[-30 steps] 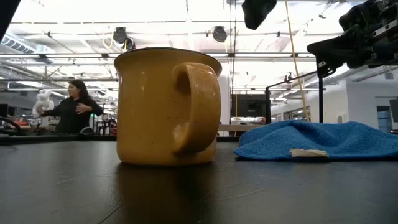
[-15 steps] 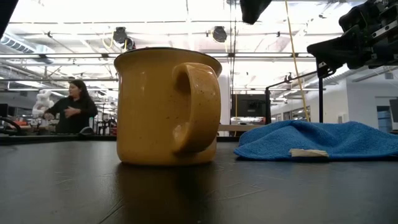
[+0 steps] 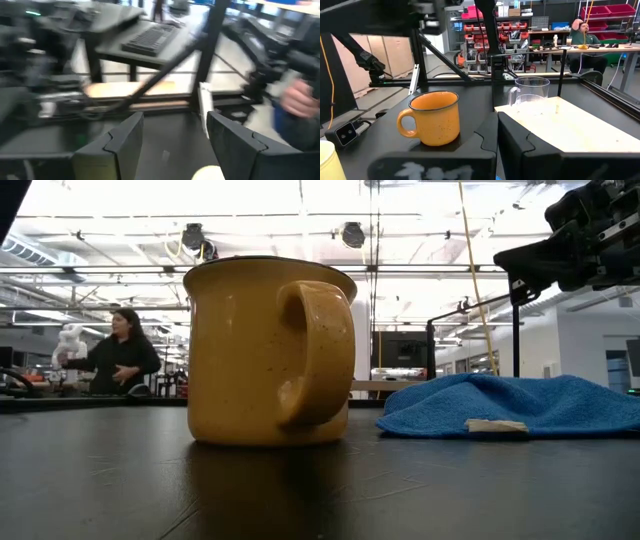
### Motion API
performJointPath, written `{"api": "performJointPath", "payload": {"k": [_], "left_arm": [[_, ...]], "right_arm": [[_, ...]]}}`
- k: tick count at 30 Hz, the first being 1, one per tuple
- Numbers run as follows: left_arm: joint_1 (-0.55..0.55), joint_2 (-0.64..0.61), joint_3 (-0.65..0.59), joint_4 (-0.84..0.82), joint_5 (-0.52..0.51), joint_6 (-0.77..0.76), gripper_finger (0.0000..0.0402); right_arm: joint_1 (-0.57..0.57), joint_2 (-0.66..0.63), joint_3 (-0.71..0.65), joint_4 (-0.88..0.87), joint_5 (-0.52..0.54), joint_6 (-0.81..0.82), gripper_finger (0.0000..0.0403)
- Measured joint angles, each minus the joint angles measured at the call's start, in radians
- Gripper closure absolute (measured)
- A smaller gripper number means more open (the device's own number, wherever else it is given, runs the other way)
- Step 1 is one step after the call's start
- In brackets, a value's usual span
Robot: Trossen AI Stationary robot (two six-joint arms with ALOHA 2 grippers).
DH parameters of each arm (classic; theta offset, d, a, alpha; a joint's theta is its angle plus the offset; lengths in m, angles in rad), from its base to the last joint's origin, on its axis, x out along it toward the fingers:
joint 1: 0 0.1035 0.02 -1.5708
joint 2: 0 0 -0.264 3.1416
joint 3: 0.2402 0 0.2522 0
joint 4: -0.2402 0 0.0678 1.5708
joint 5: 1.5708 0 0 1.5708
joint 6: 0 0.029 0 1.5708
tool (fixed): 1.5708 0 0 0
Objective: Stack small to large cups/mugs on shelf
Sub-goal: Put the yellow mug on the shelf
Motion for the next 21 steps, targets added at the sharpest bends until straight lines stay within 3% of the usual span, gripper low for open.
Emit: {"api": "performJointPath", "payload": {"k": [7, 14, 21], "left_arm": [[0.105, 0.000, 0.002, -0.100, -0.031, -0.030, 0.0181], [0.152, 0.040, 0.002, -0.206, 0.080, -0.053, 0.0181], [0.118, 0.087, 0.000, -0.269, 0.140, -0.035, 0.0181]], "right_arm": [[0.000, 0.000, 0.000, 0.000, 0.000, 0.000, 0.0403], [0.000, 0.000, 0.000, -0.001, 0.000, -0.008, 0.0403], [0.000, 0.012, 0.000, -0.016, 0.001, -0.043, 0.0403]]}}
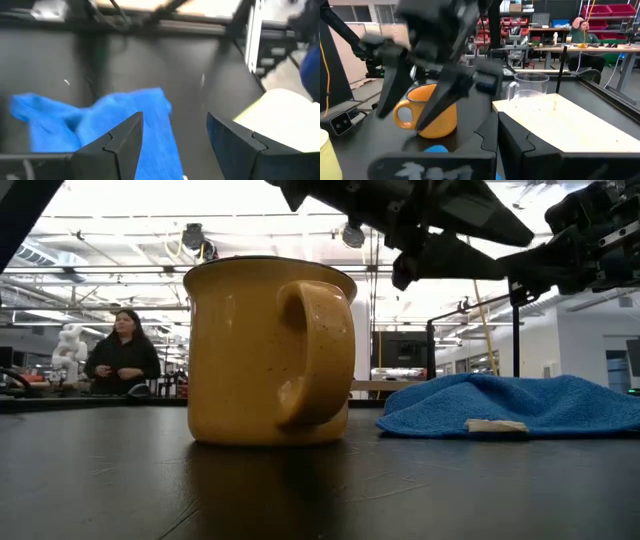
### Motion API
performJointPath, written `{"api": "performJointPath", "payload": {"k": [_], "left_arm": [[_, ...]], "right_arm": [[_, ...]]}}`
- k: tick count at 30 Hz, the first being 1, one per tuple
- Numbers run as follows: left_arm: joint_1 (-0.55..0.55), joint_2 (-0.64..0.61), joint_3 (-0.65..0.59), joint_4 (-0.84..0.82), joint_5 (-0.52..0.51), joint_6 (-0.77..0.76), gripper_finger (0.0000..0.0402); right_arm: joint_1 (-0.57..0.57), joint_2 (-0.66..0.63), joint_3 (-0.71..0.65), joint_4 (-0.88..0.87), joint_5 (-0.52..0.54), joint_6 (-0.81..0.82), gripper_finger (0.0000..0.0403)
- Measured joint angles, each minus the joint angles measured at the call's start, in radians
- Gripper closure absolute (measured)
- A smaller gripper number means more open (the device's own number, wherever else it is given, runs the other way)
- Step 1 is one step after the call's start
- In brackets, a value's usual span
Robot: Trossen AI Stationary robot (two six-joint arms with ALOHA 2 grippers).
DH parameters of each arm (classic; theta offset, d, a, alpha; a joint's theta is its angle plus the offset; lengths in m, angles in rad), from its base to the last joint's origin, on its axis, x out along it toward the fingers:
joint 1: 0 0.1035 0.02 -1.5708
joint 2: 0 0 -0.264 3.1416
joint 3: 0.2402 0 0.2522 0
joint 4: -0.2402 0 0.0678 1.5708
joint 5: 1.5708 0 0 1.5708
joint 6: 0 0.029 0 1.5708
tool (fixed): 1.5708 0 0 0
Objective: Stack small to large cups/mugs on shelf
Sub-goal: Put the yellow mug on the shelf
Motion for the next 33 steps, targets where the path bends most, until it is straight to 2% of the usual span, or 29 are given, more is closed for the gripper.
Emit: {"api": "performJointPath", "payload": {"k": [10, 15, 22, 28, 33], "left_arm": [[-0.067, 0.013, 0.002, -0.025, 0.006, -0.004, 0.0181], [-0.108, 0.034, 0.004, 0.014, -0.010, -0.027, 0.0182], [-0.134, 0.096, 0.008, 0.025, -0.026, -0.078, 0.0212], [-0.156, 0.098, 0.058, -0.004, -0.043, -0.037, 0.0232], [-0.163, 0.098, 0.086, -0.027, -0.061, -0.002, 0.0232]], "right_arm": [[0.000, 0.016, 0.000, -0.004, 0.000, -0.002, 0.0403], [0.000, 0.016, 0.000, -0.003, 0.000, -0.002, 0.0403], [0.000, 0.020, 0.000, 0.002, 0.000, -0.002, 0.0403], [0.000, 0.027, 0.000, 0.000, 0.000, -0.001, 0.0403], [0.000, 0.028, 0.000, 0.000, -0.001, 0.002, 0.0403]]}}
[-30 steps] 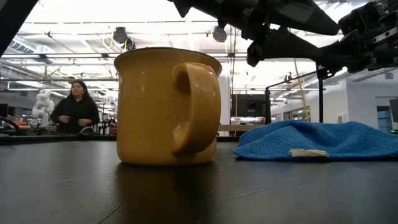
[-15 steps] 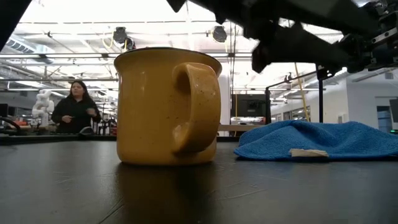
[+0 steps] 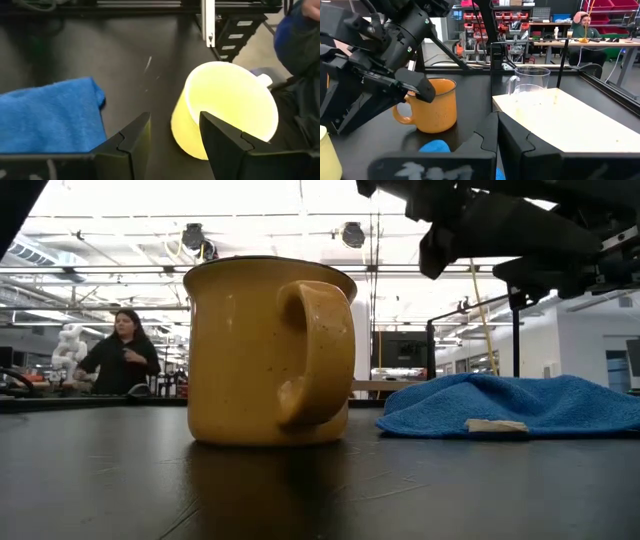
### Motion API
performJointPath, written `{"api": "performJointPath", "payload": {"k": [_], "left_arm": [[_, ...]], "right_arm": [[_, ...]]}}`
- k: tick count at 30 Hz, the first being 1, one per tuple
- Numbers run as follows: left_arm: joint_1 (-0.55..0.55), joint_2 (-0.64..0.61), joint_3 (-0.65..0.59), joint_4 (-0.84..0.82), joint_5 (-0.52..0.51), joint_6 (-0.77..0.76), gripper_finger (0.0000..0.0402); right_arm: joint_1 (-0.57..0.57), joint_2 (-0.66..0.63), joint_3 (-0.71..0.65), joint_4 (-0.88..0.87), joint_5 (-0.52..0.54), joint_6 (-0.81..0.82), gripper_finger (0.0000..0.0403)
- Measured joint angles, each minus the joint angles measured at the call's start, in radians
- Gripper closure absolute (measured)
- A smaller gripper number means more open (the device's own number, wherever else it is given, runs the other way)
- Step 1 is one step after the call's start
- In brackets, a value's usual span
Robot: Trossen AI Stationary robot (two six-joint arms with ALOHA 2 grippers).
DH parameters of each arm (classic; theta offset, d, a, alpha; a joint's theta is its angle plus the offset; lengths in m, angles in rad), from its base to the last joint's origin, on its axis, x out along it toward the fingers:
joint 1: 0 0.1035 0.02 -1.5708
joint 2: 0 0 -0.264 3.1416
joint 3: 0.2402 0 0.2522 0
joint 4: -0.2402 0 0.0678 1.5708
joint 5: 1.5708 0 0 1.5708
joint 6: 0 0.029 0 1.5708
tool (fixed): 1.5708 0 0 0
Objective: Stack small to large cups/mugs on shelf
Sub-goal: Put the yellow mug on the shelf
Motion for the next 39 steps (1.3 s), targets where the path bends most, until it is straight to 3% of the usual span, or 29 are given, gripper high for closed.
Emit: {"api": "performJointPath", "payload": {"k": [8, 15, 25, 33, 39], "left_arm": [[0.015, -0.020, 0.001, -0.015, -0.011, 0.100, 0.0232], [0.010, -0.102, 0.002, -0.086, -0.117, 0.161, 0.0231], [-0.019, -0.223, -0.054, -0.140, -0.154, 0.191, 0.0231], [-0.085, -0.380, -0.303, 0.061, -0.257, 0.195, 0.0231], [-0.103, -0.572, -0.618, 0.410, -0.345, 0.170, 0.0231]], "right_arm": [[0.000, 0.000, 0.000, -0.002, 0.000, 0.004, 0.0403], [0.000, 0.000, 0.000, -0.006, 0.000, 0.004, 0.0403], [0.000, 0.000, 0.000, -0.009, 0.000, 0.005, 0.0403], [0.000, 0.000, 0.000, -0.020, -0.001, 0.022, 0.0403], [0.000, -0.002, 0.000, -0.022, -0.001, 0.023, 0.0403]]}}
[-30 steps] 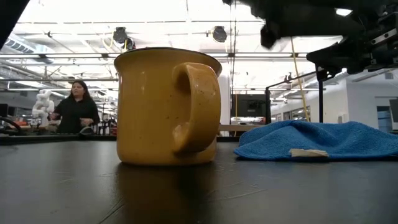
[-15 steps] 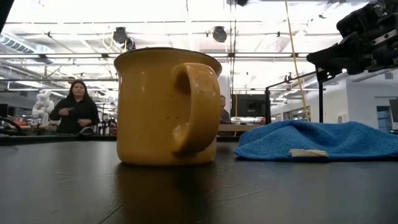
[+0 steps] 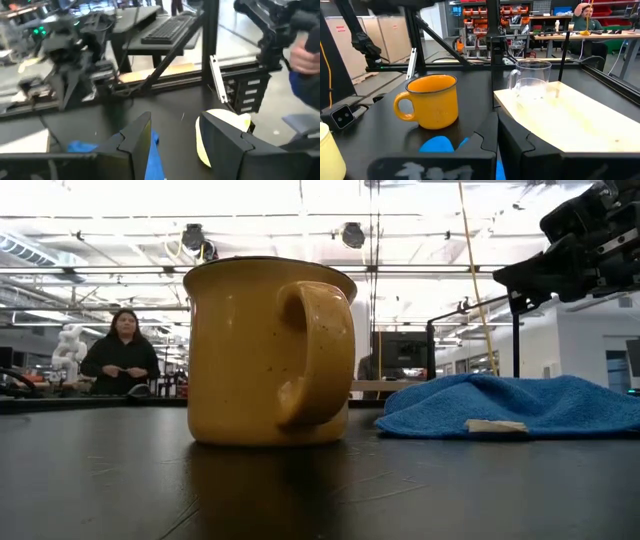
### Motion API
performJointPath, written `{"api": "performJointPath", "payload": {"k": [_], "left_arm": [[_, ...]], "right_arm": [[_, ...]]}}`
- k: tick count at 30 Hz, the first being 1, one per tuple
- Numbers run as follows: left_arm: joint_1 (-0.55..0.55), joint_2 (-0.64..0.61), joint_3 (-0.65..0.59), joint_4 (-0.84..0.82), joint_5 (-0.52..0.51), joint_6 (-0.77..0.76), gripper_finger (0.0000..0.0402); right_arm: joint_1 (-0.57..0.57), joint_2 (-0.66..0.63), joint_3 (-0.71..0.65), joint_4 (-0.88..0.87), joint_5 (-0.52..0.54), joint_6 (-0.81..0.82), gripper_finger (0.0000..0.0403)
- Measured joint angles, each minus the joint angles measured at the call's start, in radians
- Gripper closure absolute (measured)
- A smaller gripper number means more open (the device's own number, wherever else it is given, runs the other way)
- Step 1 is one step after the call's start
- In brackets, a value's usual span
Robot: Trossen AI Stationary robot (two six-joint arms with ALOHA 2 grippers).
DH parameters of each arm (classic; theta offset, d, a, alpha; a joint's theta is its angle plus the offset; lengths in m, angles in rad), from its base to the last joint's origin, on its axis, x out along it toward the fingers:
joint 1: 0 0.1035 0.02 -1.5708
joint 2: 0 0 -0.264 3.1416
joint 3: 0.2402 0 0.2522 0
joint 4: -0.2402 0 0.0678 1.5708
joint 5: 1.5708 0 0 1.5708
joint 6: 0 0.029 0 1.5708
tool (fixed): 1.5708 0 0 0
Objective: Stack small to large cups/mugs on shelf
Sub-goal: Put the yellow mug on the shelf
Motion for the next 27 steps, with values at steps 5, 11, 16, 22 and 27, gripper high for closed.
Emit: {"api": "performJointPath", "payload": {"k": [5, 11, 16, 22, 27], "left_arm": [[0.028, -0.080, -0.195, 0.139, -0.013, -0.054, 0.0231], [0.043, -0.102, -0.317, 0.263, 0.026, -0.027, 0.0232], [0.052, -0.159, -0.374, 0.273, 0.018, -0.019, 0.0235], [0.064, -0.280, -0.492, 0.324, 0.015, -0.001, 0.0284], [0.053, -0.368, -0.637, 0.453, 0.017, 0.006, 0.0345]], "right_arm": [[0.000, 0.001, 0.000, 0.001, 0.000, 0.000, 0.0403], [0.000, 0.001, 0.000, 0.001, 0.000, 0.000, 0.0403], [0.000, 0.001, 0.000, 0.001, 0.000, 0.000, 0.0403], [0.000, 0.001, 0.000, 0.000, 0.000, 0.000, 0.0403], [0.000, 0.001, 0.000, 0.000, 0.000, 0.000, 0.0403]]}}
